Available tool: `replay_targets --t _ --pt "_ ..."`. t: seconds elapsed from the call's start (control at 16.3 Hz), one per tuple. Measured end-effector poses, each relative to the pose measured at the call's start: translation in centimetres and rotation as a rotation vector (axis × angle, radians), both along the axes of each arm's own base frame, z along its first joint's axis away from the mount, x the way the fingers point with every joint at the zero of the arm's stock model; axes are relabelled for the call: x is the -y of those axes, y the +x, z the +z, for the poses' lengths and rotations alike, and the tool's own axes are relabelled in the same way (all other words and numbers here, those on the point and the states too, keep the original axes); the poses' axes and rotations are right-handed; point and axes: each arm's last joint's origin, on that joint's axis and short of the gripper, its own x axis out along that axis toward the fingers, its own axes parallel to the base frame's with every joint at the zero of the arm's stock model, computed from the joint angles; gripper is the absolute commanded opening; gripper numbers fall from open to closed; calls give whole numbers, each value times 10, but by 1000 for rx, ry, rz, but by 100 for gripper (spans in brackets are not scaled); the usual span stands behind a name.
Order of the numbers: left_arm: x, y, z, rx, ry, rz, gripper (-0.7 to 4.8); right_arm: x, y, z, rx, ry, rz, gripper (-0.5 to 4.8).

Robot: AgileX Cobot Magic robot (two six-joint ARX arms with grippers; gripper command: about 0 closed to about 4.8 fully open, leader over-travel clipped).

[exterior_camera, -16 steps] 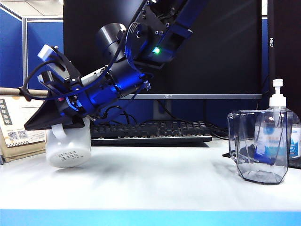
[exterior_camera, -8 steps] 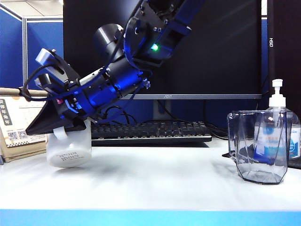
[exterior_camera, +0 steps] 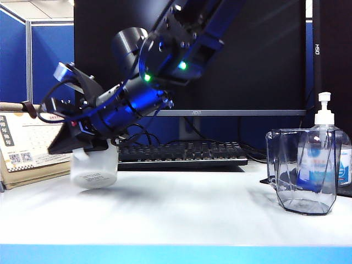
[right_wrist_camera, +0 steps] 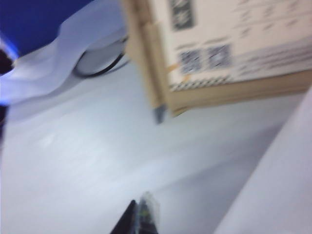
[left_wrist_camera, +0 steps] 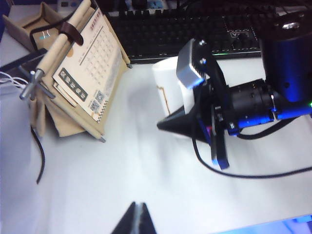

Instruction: Swap the positions of the transparent plastic cup and the white ceramic cup.

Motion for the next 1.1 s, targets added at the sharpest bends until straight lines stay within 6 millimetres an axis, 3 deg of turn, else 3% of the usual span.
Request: replay_targets --t 0.37,0.67,1.1 --pt "0 0 1 18 31 -6 -6 -2 4 2 226 -30 -16 -6" --pt "0 1 1 35 63 -20 -6 -5 6 6 316 4 -30 -6" --pt "0 1 2 47 112 -41 -6 -26 -7 -19 336 55 37 -6"
